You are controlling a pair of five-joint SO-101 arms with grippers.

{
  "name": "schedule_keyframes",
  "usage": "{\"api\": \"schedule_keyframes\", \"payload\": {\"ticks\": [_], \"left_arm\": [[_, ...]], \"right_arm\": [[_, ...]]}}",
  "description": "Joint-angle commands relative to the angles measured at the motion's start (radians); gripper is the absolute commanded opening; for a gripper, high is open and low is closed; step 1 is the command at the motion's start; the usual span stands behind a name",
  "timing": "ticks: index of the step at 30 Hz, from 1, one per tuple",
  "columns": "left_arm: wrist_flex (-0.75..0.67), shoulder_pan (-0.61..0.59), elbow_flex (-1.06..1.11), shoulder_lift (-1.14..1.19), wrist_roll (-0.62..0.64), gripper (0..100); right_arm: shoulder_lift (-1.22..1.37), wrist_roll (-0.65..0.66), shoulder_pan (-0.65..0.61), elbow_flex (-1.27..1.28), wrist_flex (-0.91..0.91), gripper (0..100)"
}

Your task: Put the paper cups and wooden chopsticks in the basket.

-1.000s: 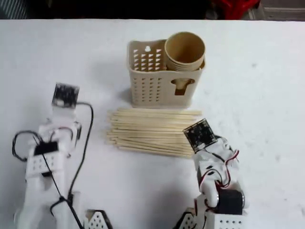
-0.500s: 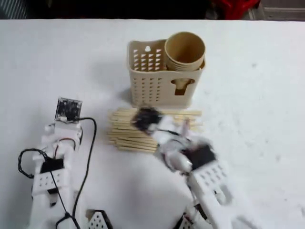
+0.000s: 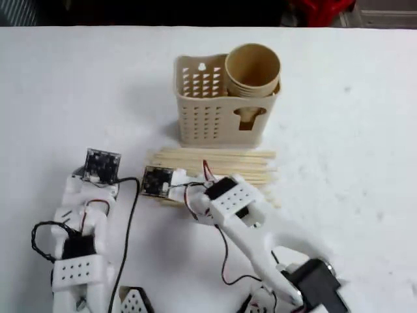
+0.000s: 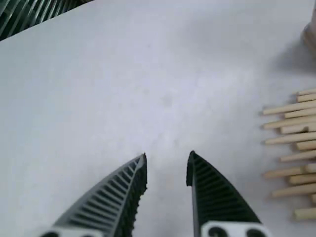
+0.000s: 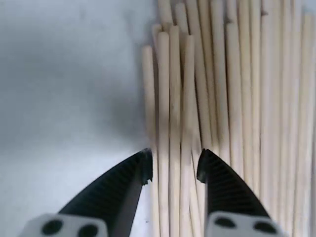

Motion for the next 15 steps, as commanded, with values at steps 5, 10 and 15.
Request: {"api": "schedule_keyframes", "payload": {"ticks": [5, 10, 15], "left_arm": [[0.081, 0.041, 0.000, -0.085, -0.008, 15], [0.081, 0.041, 0.000, -0.085, -0.008, 15], [0.081, 0.041, 0.000, -0.085, -0.008, 15]], "right_arm": [[0.091, 0.038, 0.064, -0.046, -0.093, 7.7], [0.088, 0.031, 0.064, -0.046, -0.085, 4.8], [0.087, 0.031, 0.074, -0.048, -0.068, 3.2]]}}
